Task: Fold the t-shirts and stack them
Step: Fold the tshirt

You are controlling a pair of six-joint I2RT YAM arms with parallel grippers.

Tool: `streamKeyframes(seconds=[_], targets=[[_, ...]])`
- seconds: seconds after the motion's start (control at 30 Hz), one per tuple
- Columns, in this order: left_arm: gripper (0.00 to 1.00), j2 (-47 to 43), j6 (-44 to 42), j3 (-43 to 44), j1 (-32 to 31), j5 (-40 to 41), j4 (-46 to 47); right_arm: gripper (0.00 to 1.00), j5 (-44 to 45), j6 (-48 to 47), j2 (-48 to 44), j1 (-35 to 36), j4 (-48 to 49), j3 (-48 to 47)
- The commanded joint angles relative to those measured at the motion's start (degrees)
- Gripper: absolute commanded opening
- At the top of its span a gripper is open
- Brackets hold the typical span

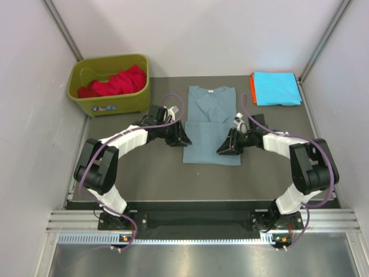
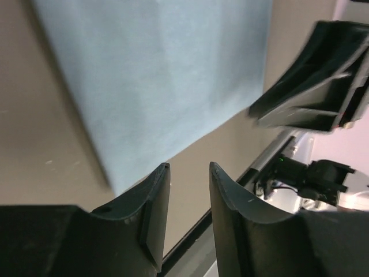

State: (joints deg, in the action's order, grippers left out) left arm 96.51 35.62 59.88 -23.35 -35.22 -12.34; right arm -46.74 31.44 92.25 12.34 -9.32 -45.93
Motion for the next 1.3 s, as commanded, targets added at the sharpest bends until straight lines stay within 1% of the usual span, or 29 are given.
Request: streamKeyframes(seconds=[0.0, 0.03, 0.07, 0.2, 0.33, 0.4, 0.47, 0.5, 0.53, 0.57, 0.6, 0.63, 0.7, 0.73, 0.77, 0.83, 0.87, 0.9, 0.93, 0.97, 1.0, 1.03, 1.07, 1.1, 1.13, 1.17, 1.2, 1.23, 1.27], targets=[[0.38, 2.18, 6.73, -3.18, -1.34, -2.47, 9.58, 0.22, -3.18, 9.85, 4.86, 5.57, 14.20, -0.65], [0.38, 3.67, 7.01, -3.71, -1.78, -2.66, 10.66, 0.19, -3.09, 11.69, 7.13, 6.37, 15.37, -0.74], [0.38, 4.29, 7.01, -3.80, -1.96, -2.40, 11.19, 0.12, -3.18, 12.06, 8.20, 7.77, 16.00, -1.09], [0.38, 6.94, 6.31, -4.24, -1.96, -1.43, 11.72, 0.09, -2.48, 10.66, 11.72, 8.14, 16.53, -0.48], [0.38, 8.69, 4.73, -8.19, -1.43, 0.24, 11.90, 0.10, -1.51, 6.36, 11.47, 4.99, 14.86, 3.21], [0.38, 8.61, 3.24, -9.60, -1.34, 1.21, 11.37, 0.12, -0.90, 3.91, 10.41, 1.91, 12.41, 5.49], [0.37, 7.38, 2.36, -11.71, -0.82, 1.82, 9.89, 0.15, 0.85, 1.36, 7.52, -1.15, 6.10, 6.55], [0.37, 6.51, 1.83, -12.32, -0.64, 2.26, 9.18, 0.15, 1.91, -1.44, 5.94, -2.13, 3.55, 7.17], [0.37, 4.06, 1.56, -13.37, -0.38, 2.61, 8.48, 0.18, 2.96, -2.69, 2.10, -3.10, 1.43, 7.43], [0.37, 2.47, 1.04, -13.82, -0.29, 2.96, 6.47, 0.19, 4.97, -3.66, -0.03, -4.68, -2.94, 7.96], [0.38, 0.80, 0.77, -14.08, -0.29, 3.84, 5.41, 0.23, 6.12, -5.23, -2.40, -5.47, -4.72, 8.14], [0.38, -2.96, 0.60, -14.35, -0.29, 4.19, 4.44, 0.27, 7.35, -5.68, -7.12, -6.18, -6.74, 8.23], [0.41, -6.84, 1.56, -14.52, -0.29, 5.33, 1.46, 0.32, 9.56, -6.21, -11.63, -7.94, -10.52, 8.66], [0.43, -10.25, 2.26, -14.70, -0.29, 5.95, 0.83, 0.38, 10.35, -5.87, -15.48, -8.38, -11.59, 8.84], [0.43, -11.85, 4.44, -14.96, -0.29, 6.22, 0.65, 0.41, 12.01, -5.43, -17.26, -8.99, -12.20, 9.63], [0.48, -16.34, 7.61, -16.54, -0.29, 7.27, 1.78, 0.46, 12.72, -2.88, -22.10, -9.52, -12.39, 10.77], [0.50, -17.66, 11.54, -17.33, -0.29, 7.62, 2.75, 0.50, 14.47, -2.09, -23.59, -10.13, -12.39, 11.99], [0.52, -18.89, 13.67, -18.12, -0.29, 8.06, 4.06, 0.51, 15.27, -0.26, -25.08, -10.58, -12.39, 12.62], [0.56, -20.38, 15.95, -19.96, -0.29, 8.15, 7.21, 0.55, 15.71, 0.46, -27.71, -10.93, -12.04, 13.40], [0.57, -20.92, 21.20, -21.02, -0.29, 8.41, 9.42, 0.57, 15.89, 1.33, -28.87, -11.63, -11.77, 14.89], [0.57, -21.45, 23.95, -22.16, -0.29, 8.68, 11.44, 0.58, 16.07, 3.00, -30.10, -11.81, -11.34, 15.60], [0.57, -22.32, 26.58, -24.87, -0.81, 9.20, 16.51, 0.59, 16.59, 4.06, -32.37, -11.90, -10.55, 16.48], [0.58, -22.85, 31.92, -26.46, -1.25, 11.21, 18.56, 0.61, 17.20, 5.28, -33.61, -11.90, -9.67, 18.84], [0.58, -23.47, 34.76, -28.13, -1.60, 12.62, 20.41, 0.62, 17.30, 8.86, -34.84, -11.90, -8.18, 20.34], [0.57, -24.78, 37.39, -31.80, -3.00, 13.94, 22.95, 0.62, 17.47, 10.99, -37.55, -11.90, -6.86, 22.01], [0.56, -25.49, 42.64, -33.75, -3.80, 17.61, 27.67, 0.61, 17.73, 13.27, -38.88, -11.90, -3.11, 25.85], [0.56, -25.93, 44.78, -35.51, -4.76, 19.38, 30.33, 0.60, 18.00, 17.73, -40.46, -11.90, -0.90, 27.98], [0.55, -26.46, 46.11, -37.62, -6.69, 21.49, 31.66, 0.59, 18.09, 19.43, -42.22, -11.90, 0.95, 29.83], [0.54, -26.55, 46.12, -37.73, -7.66, 23.16, 31.41, 0.59, 18.26, 20.58, -42.41, -11.72, 3.50, 32.37]])
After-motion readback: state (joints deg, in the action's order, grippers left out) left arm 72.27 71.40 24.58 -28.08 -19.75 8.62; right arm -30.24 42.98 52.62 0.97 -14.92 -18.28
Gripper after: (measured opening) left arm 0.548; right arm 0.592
